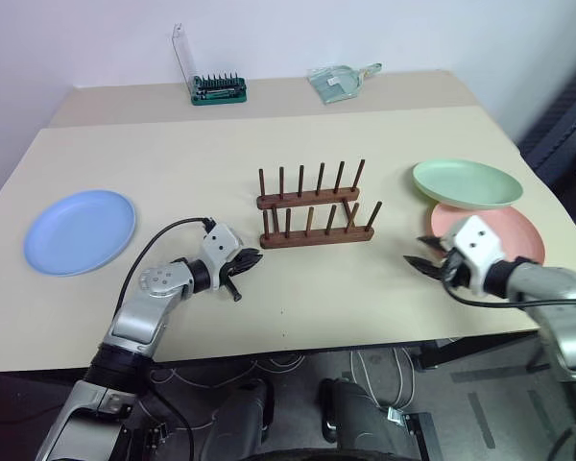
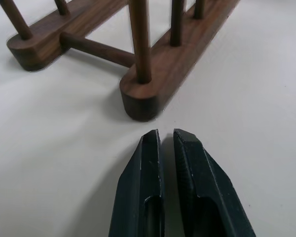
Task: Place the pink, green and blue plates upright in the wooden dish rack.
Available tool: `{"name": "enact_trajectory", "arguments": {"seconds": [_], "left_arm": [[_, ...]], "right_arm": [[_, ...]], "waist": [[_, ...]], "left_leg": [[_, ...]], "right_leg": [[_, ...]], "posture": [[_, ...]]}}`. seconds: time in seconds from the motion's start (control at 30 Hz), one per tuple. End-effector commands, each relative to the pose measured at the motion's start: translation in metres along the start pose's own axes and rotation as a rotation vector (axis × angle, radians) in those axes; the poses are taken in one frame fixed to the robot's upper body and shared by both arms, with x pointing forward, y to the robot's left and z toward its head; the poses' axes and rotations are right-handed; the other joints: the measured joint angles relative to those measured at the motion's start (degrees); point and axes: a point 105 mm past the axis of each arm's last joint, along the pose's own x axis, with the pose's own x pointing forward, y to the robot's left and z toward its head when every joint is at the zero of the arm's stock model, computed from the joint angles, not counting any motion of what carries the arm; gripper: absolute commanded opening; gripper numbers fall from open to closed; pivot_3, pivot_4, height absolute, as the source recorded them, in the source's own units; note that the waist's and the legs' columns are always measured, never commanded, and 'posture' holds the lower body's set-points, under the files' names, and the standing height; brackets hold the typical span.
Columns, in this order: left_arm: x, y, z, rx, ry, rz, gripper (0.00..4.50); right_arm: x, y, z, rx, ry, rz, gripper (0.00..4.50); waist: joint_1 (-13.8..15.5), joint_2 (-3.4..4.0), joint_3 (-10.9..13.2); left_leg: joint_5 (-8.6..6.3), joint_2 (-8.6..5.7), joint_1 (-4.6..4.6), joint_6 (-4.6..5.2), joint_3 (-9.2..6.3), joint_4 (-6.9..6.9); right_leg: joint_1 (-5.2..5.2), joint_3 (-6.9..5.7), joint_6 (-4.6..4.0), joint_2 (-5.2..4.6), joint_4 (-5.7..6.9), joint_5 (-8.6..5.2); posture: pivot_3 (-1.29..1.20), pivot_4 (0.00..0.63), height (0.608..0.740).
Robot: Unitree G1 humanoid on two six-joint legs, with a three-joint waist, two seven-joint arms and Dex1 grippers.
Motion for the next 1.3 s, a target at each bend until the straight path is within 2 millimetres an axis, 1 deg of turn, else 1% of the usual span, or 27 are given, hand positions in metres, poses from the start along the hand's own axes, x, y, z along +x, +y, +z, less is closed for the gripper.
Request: {"name": "enact_trajectory", "arguments": {"seconds": [0.03, 0.07, 0.13, 0.27, 0.33, 0.4, 0.5, 0.53, 0.6, 0.67, 0.7, 0.87, 0.9, 1.0, 1.1, 1.17, 1.23, 1.3], "left_arm": [[-0.006, -0.016, 0.001, -0.006, -0.006, -0.091, 0.45], [-0.007, -0.022, 0.003, -0.006, -0.018, -0.129, 0.45], [-0.009, -0.040, 0.011, 0.009, -0.048, -0.233, 0.45], [-0.004, -0.065, 0.034, 0.033, -0.134, -0.357, 0.45], [-0.001, -0.072, 0.040, 0.046, -0.147, -0.387, 0.45], [0.001, -0.075, 0.039, 0.046, -0.145, -0.391, 0.45], [0.004, -0.075, 0.033, 0.034, -0.139, -0.385, 0.45], [0.004, -0.074, 0.031, 0.030, -0.138, -0.383, 0.45], [0.003, -0.073, 0.026, 0.020, -0.133, -0.377, 0.45], [0.003, -0.072, 0.021, 0.018, -0.129, -0.376, 0.45], [0.003, -0.072, 0.019, 0.017, -0.128, -0.377, 0.45], [0.005, -0.073, 0.014, 0.020, -0.131, -0.382, 0.45], [0.006, -0.073, 0.013, 0.021, -0.133, -0.382, 0.45], [0.008, -0.073, 0.010, 0.022, -0.133, -0.383, 0.45], [0.009, -0.072, 0.009, 0.026, -0.134, -0.383, 0.45], [0.009, -0.072, 0.010, 0.029, -0.135, -0.381, 0.45], [0.009, -0.071, 0.011, 0.031, -0.135, -0.376, 0.45], [0.009, -0.069, 0.011, 0.030, -0.135, -0.372, 0.45]], "right_arm": [[-0.013, -0.010, 0.001, -0.031, 0.039, -0.045, 3.82], [-0.015, -0.012, -0.003, -0.027, 0.058, -0.050, 3.82], [-0.016, -0.016, -0.020, -0.021, 0.126, -0.081, 3.82], [-0.007, -0.025, -0.048, 0.035, 0.201, -0.167, 3.82], [-0.003, -0.026, -0.056, 0.048, 0.229, -0.185, 3.82], [-0.001, -0.023, -0.061, 0.051, 0.246, -0.179, 3.82], [-0.002, -0.023, -0.066, 0.055, 0.267, -0.189, 3.01], [-0.002, -0.024, -0.066, 0.056, 0.268, -0.190, 2.60], [-0.004, -0.023, -0.064, 0.056, 0.262, -0.186, 1.49], [-0.006, -0.023, -0.062, 0.054, 0.257, -0.181, 0.56], [-0.008, -0.022, -0.061, 0.053, 0.254, -0.177, 0.02], [-0.015, -0.017, -0.051, 0.040, 0.232, -0.134, 0.02], [-0.018, -0.013, -0.047, 0.025, 0.223, -0.100, 0.02], [-0.033, 0.005, -0.026, -0.009, 0.160, 0.039, 0.02], [-0.050, 0.032, 0.000, 0.020, 0.074, 0.206, 0.02], [-0.058, 0.046, 0.017, 0.040, 0.013, 0.284, 0.02], [-0.064, 0.052, 0.031, 0.040, -0.028, 0.317, 0.02], [-0.068, 0.052, 0.043, 0.030, -0.072, 0.324, 0.02]], "waist": [[0.23, 0.00, 0.00], [0.37, 0.00, 0.00], [0.49, -0.01, 0.02], [0.63, -0.05, 0.04], [0.56, -0.05, 0.05], [0.48, -0.04, 0.04], [0.46, -0.04, 0.04], [0.51, -0.04, 0.04], [0.56, -0.05, 0.04], [0.64, -0.05, 0.04], [0.59, -0.05, 0.04], [0.57, -0.06, 0.05], [0.57, -0.05, 0.05], [0.62, -0.04, 0.05], [0.60, -0.04, 0.06], [0.40, -0.05, 0.06], [0.36, -0.05, 0.06], [0.49, -0.05, 0.06]], "left_leg": [[0.00, 0.00, 0.00, -0.01, 0.01, 0.00], [0.00, 0.00, -0.02, -0.01, 0.02, -0.01], [-0.01, -0.01, -0.08, 0.00, 0.04, -0.01], [-0.02, -0.04, -0.16, 0.02, 0.09, 0.02], [-0.02, -0.04, -0.17, 0.02, 0.10, 0.03], [-0.01, -0.03, -0.16, 0.03, 0.10, 0.01], [0.06, -0.01, -0.13, 0.15, 0.10, 0.01], [0.06, -0.01, -0.13, 0.15, 0.10, 0.01], [0.06, -0.02, -0.13, 0.15, 0.11, 0.03], [0.06, -0.03, -0.14, 0.15, 0.11, 0.04], [0.06, -0.03, -0.14, 0.15, 0.11, 0.04], [0.05, -0.01, -0.14, 0.15, 0.11, 0.03], [0.05, -0.01, -0.14, 0.15, 0.11, 0.03], [0.05, -0.01, -0.15, 0.15, 0.10, 0.01], [0.04, -0.01, -0.15, 0.15, 0.09, 0.00], [0.03, 0.02, -0.15, 0.13, 0.09, 0.00], [-0.03, 0.03, -0.14, 0.04, 0.10, 0.02], [-0.04, 0.04, -0.14, 0.03, 0.10, 0.03]], "right_leg": [[0.00, 0.00, -0.01, -0.01, -0.01, 0.00], [0.00, 0.00, -0.01, -0.02, -0.04, -0.01], [-0.02, 0.00, -0.01, -0.06, -0.11, 0.00], [-0.04, 0.00, -0.02, -0.12, -0.18, 0.01], [-0.04, -0.01, -0.02, -0.13, -0.18, 0.01], [-0.05, -0.02, -0.02, -0.12, -0.17, 0.00], [-0.05, -0.03, -0.02, -0.08, -0.14, 0.00], [-0.05, -0.03, -0.02, -0.08, -0.13, 0.00], [-0.04, -0.03, -0.02, -0.09, -0.13, 0.00], [-0.03, -0.03, -0.01, -0.09, -0.14, 0.00], [-0.03, -0.03, -0.01, -0.10, -0.14, 0.00], [-0.04, -0.03, -0.01, -0.10, -0.14, 0.00], [-0.03, -0.03, -0.01, -0.10, -0.14, 0.00], [-0.04, -0.04, 0.01, -0.10, -0.14, -0.02], [-0.05, -0.05, 0.02, -0.10, -0.14, -0.02], [-0.04, -0.04, 0.03, -0.09, -0.14, -0.03], [-0.04, -0.04, 0.03, -0.10, -0.13, -0.02], [-0.04, -0.04, 0.03, -0.10, -0.14, -0.03]], "posture": [[0.00, 0.150, 0.740], [0.00, 0.150, 0.740], [0.00, 0.150, 0.740], [0.00, 0.150, 0.740], [0.00, 0.150, 0.740], [0.00, 0.150, 0.740], [0.00, 0.150, 0.740], [0.00, 0.150, 0.740], [0.00, 0.150, 0.740], [0.00, 0.150, 0.740], [0.00, 0.150, 0.740], [0.00, 0.150, 0.740], [0.00, 0.150, 0.740], [0.00, 0.150, 0.740], [0.00, 0.150, 0.740], [0.00, 0.150, 0.740], [0.00, 0.150, 0.740], [0.00, 0.150, 0.740]]}}
